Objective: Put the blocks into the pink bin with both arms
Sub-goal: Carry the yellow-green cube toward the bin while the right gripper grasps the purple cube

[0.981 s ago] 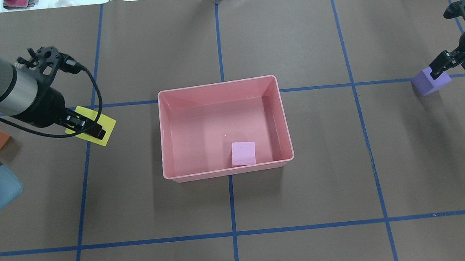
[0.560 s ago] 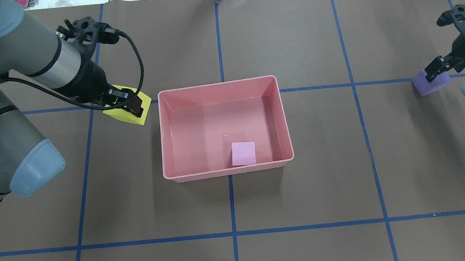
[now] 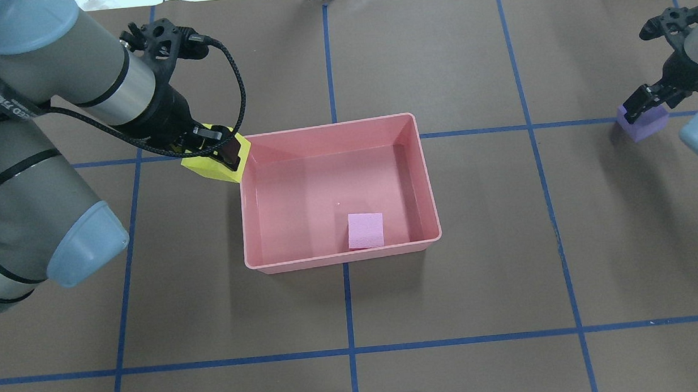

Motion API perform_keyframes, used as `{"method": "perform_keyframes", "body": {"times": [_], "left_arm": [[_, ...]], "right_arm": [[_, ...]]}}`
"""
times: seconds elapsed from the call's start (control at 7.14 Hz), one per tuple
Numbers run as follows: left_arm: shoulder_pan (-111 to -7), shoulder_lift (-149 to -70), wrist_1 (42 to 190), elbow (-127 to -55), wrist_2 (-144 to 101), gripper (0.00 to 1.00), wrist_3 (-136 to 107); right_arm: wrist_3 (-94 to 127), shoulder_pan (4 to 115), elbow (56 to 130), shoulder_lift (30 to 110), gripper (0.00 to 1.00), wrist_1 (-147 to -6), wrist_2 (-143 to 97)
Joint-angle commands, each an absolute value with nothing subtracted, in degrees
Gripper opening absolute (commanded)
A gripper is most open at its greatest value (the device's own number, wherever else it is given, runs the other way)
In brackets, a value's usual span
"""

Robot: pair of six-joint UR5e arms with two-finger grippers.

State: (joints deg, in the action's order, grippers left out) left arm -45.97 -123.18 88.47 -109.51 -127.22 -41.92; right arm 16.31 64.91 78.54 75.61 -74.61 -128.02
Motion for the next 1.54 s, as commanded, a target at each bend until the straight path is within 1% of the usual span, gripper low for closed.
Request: {"method": "perform_keyframes", "body": {"times": [0.0,0.14,0.28,0.56,0.7,0.84,0.98,1.12,1.26,1.4], "left_arm": [[-45.7,-123.2,88.4,-109.5,-127.1,0.0,-42.0],[-45.7,-123.2,88.4,-109.5,-127.1,0.0,-42.0],[-45.6,-123.2,88.4,-109.5,-127.1,0.0,-42.0],[-44.0,-123.0,88.3,-109.5,-124.8,0.0,-42.3],[-41.2,-123.1,88.2,-109.4,-121.3,0.0,-44.5],[-39.0,-123.2,88.2,-108.6,-119.5,0.0,-44.9],[-37.2,-123.8,88.3,-107.2,-118.0,0.0,-46.0],[-35.6,-126.8,88.3,-104.3,-117.1,0.0,-48.4],[-33.9,-128.0,88.3,-102.2,-116.9,0.0,-48.7],[-31.2,-128.4,88.9,-100.0,-113.6,0.09,-48.8]], "right_arm": [[16.3,64.2,78.6,75.5,0.77,-74.5,-128.1],[16.4,64.1,78.6,75.5,0.42,-74.5,-128.1],[16.2,64.1,78.8,75.5,0.0,-74.5,-128.1],[16.2,64.2,80.1,75.3,0.0,-74.4,-128.1],[16.8,64.2,83.4,74.7,0.0,-75.3,-128.1],[20.0,64.2,84.9,73.4,0.0,-75.3,-128.4],[26.1,64.2,85.8,70.1,0.0,-75.6,-130.2],[32.7,64.2,87.1,66.6,0.0,-77.2,-132.9],[39.7,62.6,90.1,64.3,0.0,-78.6,-133.0],[49.6,59.3,92.5,62.2,0.0,-78.7,-132.5]]}}
